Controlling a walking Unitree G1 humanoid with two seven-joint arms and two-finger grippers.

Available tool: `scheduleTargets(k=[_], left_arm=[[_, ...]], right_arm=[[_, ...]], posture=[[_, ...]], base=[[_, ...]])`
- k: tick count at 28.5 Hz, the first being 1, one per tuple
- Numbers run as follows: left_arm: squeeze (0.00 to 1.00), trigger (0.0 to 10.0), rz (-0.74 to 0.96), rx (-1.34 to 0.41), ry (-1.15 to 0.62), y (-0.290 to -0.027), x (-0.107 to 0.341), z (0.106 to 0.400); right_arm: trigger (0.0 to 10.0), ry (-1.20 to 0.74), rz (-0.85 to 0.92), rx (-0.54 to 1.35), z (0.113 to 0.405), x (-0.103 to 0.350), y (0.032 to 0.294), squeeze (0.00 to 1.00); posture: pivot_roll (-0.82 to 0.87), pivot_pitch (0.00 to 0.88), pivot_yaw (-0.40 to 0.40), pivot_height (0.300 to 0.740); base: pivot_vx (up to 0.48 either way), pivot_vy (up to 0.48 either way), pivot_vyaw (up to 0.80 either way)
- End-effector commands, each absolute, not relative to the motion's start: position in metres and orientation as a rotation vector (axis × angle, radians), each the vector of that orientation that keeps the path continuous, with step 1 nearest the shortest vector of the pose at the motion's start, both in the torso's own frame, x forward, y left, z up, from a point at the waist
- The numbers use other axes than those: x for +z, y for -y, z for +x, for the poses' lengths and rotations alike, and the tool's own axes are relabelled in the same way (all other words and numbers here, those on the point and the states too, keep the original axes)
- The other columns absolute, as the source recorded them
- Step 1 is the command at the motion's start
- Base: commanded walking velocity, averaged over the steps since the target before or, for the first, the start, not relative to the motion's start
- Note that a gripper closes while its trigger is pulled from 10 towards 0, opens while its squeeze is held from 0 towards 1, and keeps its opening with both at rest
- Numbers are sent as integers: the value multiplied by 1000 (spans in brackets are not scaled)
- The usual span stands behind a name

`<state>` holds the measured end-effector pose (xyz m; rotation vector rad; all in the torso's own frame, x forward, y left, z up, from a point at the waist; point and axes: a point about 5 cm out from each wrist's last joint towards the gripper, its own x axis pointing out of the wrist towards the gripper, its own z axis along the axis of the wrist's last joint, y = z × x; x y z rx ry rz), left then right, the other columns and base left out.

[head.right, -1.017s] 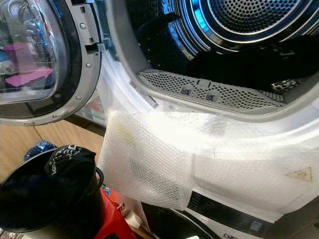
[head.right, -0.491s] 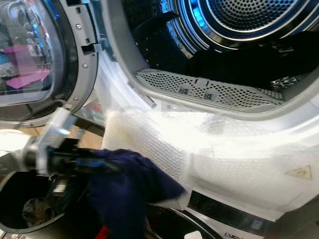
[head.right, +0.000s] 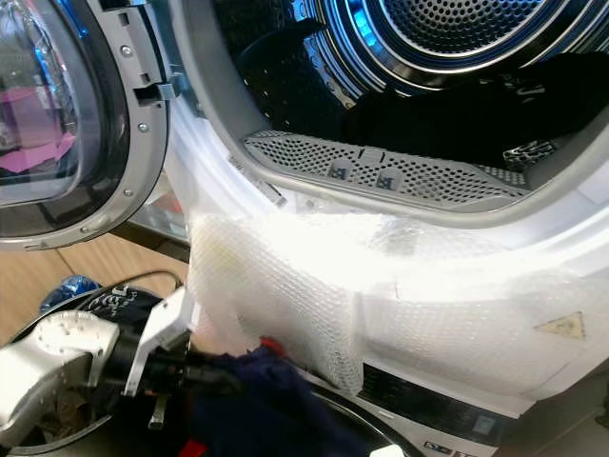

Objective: Clothes washing

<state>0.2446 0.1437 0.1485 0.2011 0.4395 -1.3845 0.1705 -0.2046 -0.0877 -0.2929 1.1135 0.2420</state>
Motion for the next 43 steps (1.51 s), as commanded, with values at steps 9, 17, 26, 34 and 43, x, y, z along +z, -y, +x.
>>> scheduleTargets(k=[9, 17, 26, 34, 43], left_arm=[[0, 0, 229, -1383, -426, -132, 138, 244], [0, 0, 262, -1410, -472, -128, 125, 241], [0, 0, 248, -1369, -449, -112, 111, 248], [0, 0, 247, -1335, -448, -88, 97, 253], [0, 0, 224, -1290, -437, -71, 90, 253]], right_arm=[[10000, -1130, -329, 810, 165, -80, 199, 1000], [10000, -901, 142, 925, 198, -41, 209, 1000], [10000, -811, 234, 1139, 183, -23, 208, 1000], [10000, -676, 284, 1091, 188, -9, 194, 1000], [10000, -627, 299, 936, 193, -12, 188, 1000]], posture=[[69, 0, 60, 740], [57, 0, 62, 740], [-6, 0, 77, 740], [-44, 0, 89, 740], [-38, 0, 83, 740]], base=[[0, 0, 0], [0, 0, 0], [0, 0, 0], [0, 0, 0], [0, 0, 0]])
